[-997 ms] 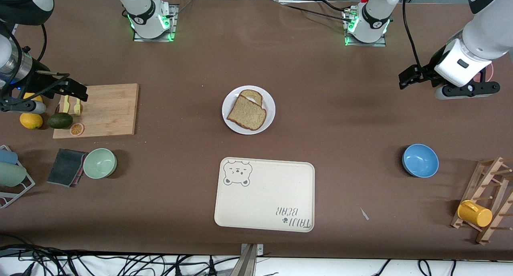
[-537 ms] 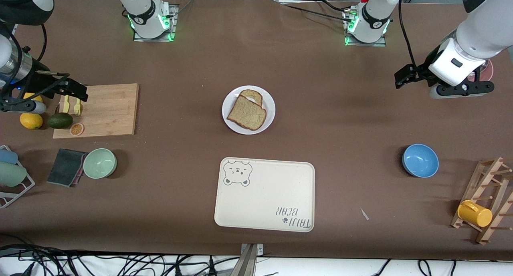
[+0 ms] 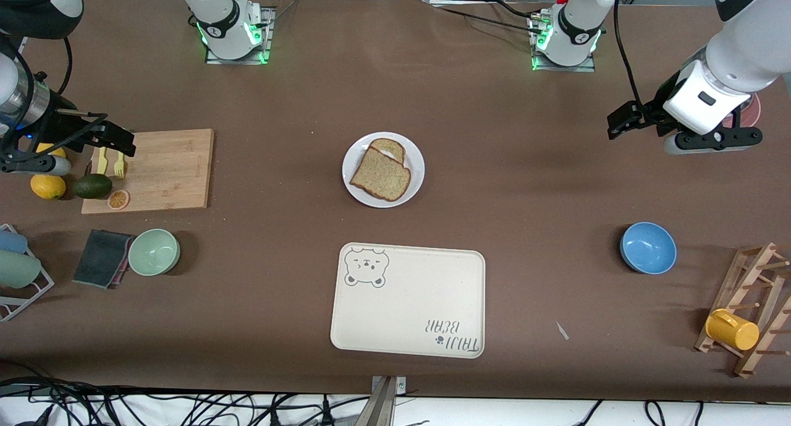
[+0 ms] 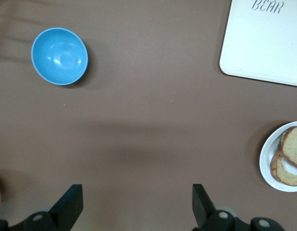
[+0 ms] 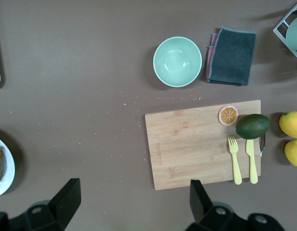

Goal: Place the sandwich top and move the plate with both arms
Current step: 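Move the left gripper toward the white plate rim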

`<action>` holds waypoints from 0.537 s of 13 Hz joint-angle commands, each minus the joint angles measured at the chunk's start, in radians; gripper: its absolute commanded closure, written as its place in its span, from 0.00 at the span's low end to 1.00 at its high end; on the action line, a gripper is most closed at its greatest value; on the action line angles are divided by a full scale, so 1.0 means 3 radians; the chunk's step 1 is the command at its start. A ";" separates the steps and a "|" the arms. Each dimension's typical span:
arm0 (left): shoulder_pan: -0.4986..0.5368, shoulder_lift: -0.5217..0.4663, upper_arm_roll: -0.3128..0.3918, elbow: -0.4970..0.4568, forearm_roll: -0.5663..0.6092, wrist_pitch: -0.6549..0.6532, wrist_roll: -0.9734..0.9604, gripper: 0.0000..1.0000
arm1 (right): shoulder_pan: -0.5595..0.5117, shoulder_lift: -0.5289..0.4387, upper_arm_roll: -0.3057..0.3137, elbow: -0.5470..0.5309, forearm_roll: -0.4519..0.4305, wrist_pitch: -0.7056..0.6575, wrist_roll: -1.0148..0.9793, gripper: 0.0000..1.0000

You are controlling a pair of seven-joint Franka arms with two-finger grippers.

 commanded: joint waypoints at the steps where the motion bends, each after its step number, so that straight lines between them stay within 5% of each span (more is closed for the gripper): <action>1: -0.0004 0.0088 0.0001 -0.0203 -0.0199 0.0322 0.0013 0.00 | -0.0055 -0.0012 0.0037 0.0004 0.0059 -0.0004 -0.0033 0.00; 3: -0.0014 0.0124 -0.0045 -0.0463 -0.0256 0.0644 0.0013 0.00 | -0.0055 -0.0012 0.0037 0.0004 0.0054 -0.0004 -0.0033 0.00; 7: -0.0127 0.0379 -0.0137 -0.0490 -0.0256 0.0794 0.0013 0.00 | -0.0060 -0.0012 0.0037 -0.0001 0.0054 -0.0004 -0.0033 0.00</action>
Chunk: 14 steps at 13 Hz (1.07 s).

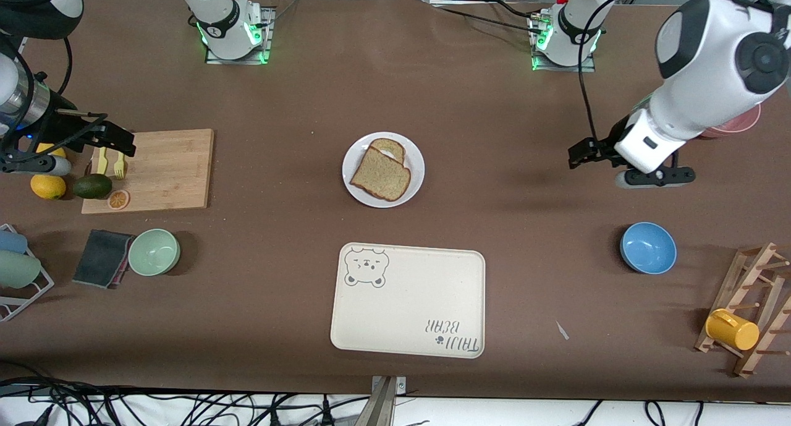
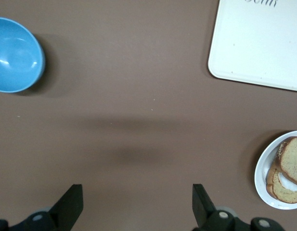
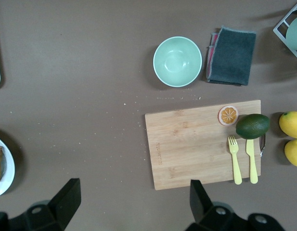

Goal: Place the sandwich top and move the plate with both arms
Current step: 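Move the left gripper toward the white plate rim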

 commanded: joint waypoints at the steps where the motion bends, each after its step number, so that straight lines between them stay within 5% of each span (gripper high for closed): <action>1: -0.0114 0.0199 -0.0002 0.0009 -0.0078 0.0041 0.0012 0.00 | -0.0059 -0.0014 0.0037 -0.0001 0.0059 -0.0004 -0.0033 0.00; 8: -0.0334 0.0491 -0.0002 0.0025 -0.0094 0.0112 0.0103 0.00 | -0.0059 -0.0003 0.0032 -0.0006 0.0059 -0.0004 -0.0033 0.00; 14: -0.0441 0.0563 -0.0007 -0.0312 -0.0599 0.0822 0.0109 0.00 | -0.0064 0.0002 0.0027 -0.0006 0.0054 -0.0004 -0.0033 0.00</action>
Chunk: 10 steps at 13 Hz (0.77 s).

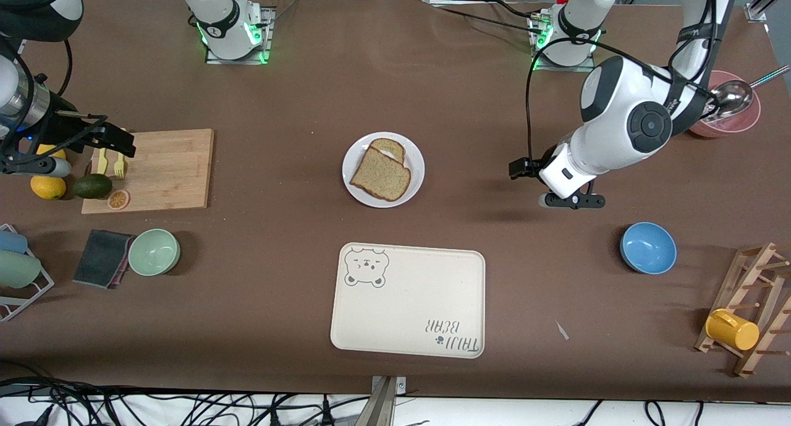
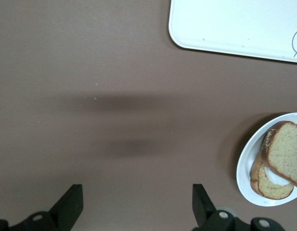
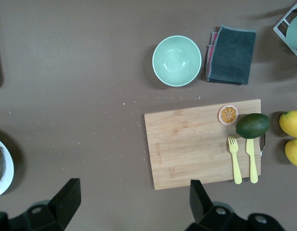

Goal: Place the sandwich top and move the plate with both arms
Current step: 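Move the left gripper toward the white plate rim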

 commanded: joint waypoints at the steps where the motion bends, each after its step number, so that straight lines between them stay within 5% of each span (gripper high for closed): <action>1: -0.0089 0.0017 -0.0023 -0.0223 -0.0250 0.0377 0.0103 0.00 | -0.0055 -0.0013 0.0029 -0.0006 0.0059 -0.0003 -0.0032 0.00; 7: -0.0130 0.0185 -0.0202 -0.0433 -0.0766 0.0843 0.0282 0.00 | -0.0055 -0.0013 0.0029 -0.0006 0.0059 -0.0003 -0.0032 0.00; 10: -0.0217 0.0313 -0.0202 -0.0479 -0.1399 0.0905 0.0579 0.00 | -0.0060 -0.0013 0.0024 -0.0006 0.0059 -0.0003 -0.0032 0.00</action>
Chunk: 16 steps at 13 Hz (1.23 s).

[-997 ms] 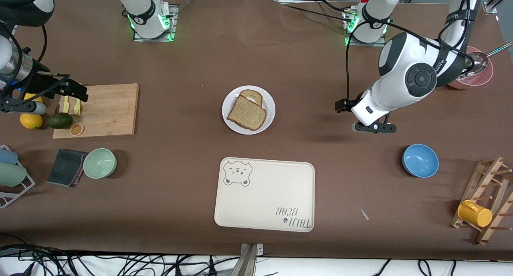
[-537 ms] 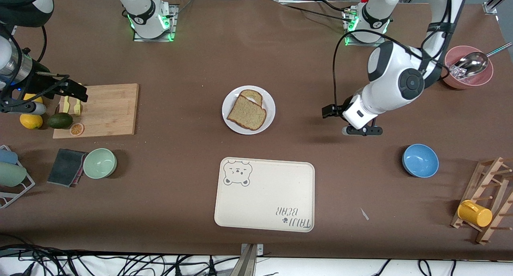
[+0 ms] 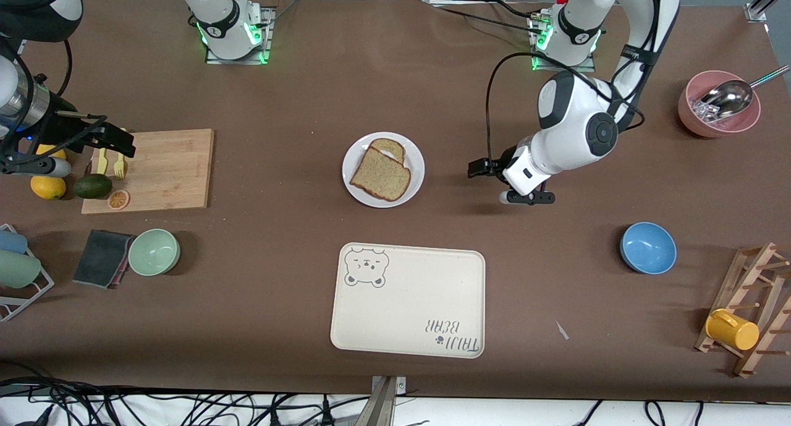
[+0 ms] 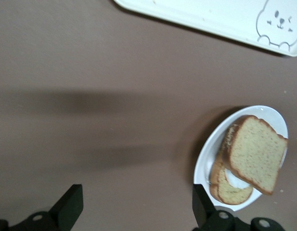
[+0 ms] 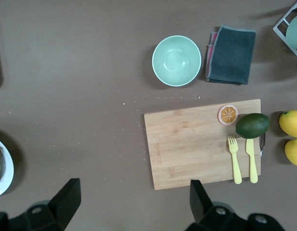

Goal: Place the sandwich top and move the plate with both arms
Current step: 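Move the left gripper toward the white plate rim, then grasp the white plate rim with the left gripper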

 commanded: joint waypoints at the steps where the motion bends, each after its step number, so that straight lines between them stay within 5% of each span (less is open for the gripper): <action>1: -0.0063 0.0075 0.0003 -0.0060 -0.0518 0.0123 0.0336 0.00 | -0.0057 -0.0013 0.0029 -0.0006 0.0059 -0.0003 -0.0033 0.00; 10: -0.0288 0.0500 0.0009 -0.0081 -0.2385 0.0144 0.2197 0.03 | -0.0057 -0.0003 0.0024 -0.0006 0.0059 -0.0003 -0.0033 0.00; 12: -0.0303 0.0581 0.0009 -0.0081 -0.2600 0.0149 0.2469 0.09 | -0.0057 -0.0003 0.0024 -0.0006 0.0059 -0.0003 -0.0033 0.00; 16: -0.0446 0.0699 0.0009 -0.0066 -0.2846 0.0353 0.2669 0.38 | -0.0057 -0.0003 0.0024 -0.0006 0.0059 -0.0003 -0.0033 0.00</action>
